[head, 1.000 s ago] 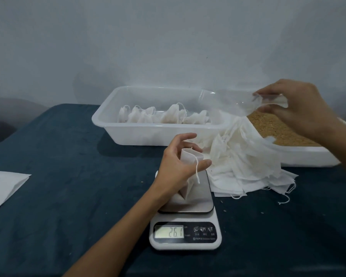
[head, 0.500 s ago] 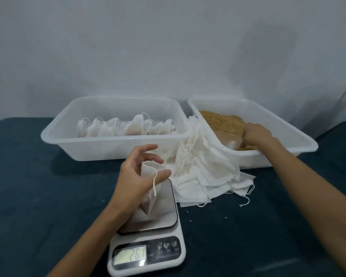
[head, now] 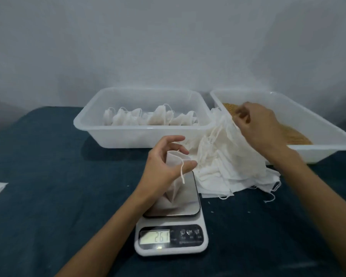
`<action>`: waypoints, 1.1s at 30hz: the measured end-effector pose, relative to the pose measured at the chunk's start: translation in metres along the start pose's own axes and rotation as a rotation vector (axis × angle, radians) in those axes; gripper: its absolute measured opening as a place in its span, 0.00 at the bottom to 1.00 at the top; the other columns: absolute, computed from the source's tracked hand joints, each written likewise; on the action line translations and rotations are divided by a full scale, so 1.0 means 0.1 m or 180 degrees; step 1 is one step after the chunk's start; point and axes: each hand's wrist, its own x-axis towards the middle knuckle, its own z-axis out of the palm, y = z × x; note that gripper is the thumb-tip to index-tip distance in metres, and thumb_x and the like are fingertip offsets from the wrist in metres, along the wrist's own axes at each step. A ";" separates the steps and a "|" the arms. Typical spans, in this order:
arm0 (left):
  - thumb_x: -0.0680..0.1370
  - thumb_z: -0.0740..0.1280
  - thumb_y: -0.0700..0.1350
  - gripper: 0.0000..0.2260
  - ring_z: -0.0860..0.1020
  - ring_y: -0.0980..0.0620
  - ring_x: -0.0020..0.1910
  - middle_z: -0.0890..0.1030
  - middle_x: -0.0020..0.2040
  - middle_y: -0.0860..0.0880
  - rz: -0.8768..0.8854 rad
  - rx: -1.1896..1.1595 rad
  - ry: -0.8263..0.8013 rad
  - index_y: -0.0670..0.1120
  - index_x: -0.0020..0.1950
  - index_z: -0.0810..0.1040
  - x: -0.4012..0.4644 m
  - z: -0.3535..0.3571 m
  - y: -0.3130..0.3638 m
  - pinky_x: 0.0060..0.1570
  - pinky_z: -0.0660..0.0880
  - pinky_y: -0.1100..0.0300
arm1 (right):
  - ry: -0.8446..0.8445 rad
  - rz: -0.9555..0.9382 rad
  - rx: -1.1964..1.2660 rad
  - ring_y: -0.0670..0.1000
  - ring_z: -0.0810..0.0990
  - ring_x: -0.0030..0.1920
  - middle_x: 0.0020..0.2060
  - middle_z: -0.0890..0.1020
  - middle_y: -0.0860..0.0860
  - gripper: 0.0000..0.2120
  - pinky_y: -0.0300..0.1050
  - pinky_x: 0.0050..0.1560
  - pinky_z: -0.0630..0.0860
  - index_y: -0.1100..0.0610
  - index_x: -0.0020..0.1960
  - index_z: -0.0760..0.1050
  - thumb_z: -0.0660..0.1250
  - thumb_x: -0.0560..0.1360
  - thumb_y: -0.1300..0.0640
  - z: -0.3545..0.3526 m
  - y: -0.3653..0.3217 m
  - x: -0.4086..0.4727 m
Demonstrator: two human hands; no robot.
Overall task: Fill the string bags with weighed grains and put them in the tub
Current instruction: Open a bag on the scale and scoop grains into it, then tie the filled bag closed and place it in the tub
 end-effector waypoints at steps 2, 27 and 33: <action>0.72 0.81 0.41 0.24 0.82 0.58 0.53 0.84 0.50 0.52 0.0014 0.0036 0.0018 0.54 0.64 0.79 0.00 -0.01 -0.01 0.52 0.77 0.66 | -0.0278 -0.0161 0.1371 0.50 0.80 0.34 0.34 0.83 0.48 0.14 0.45 0.38 0.77 0.56 0.43 0.80 0.68 0.80 0.47 0.02 -0.47 -0.30; 0.76 0.69 0.30 0.31 0.78 0.53 0.47 0.76 0.51 0.51 0.0690 0.1423 0.0456 0.47 0.76 0.66 0.03 -0.01 -0.08 0.48 0.75 0.63 | -0.1101 -0.0514 0.2974 0.51 0.85 0.46 0.41 0.86 0.47 0.08 0.53 0.52 0.81 0.55 0.49 0.85 0.75 0.73 0.65 0.40 -1.00 -0.83; 0.74 0.73 0.32 0.31 0.78 0.49 0.46 0.77 0.51 0.49 0.0734 0.1256 0.0646 0.47 0.74 0.68 0.06 -0.03 -0.08 0.46 0.76 0.59 | -0.1061 -0.0365 0.2988 0.52 0.84 0.45 0.40 0.85 0.46 0.12 0.54 0.53 0.81 0.51 0.51 0.84 0.72 0.75 0.67 0.44 -1.00 -0.83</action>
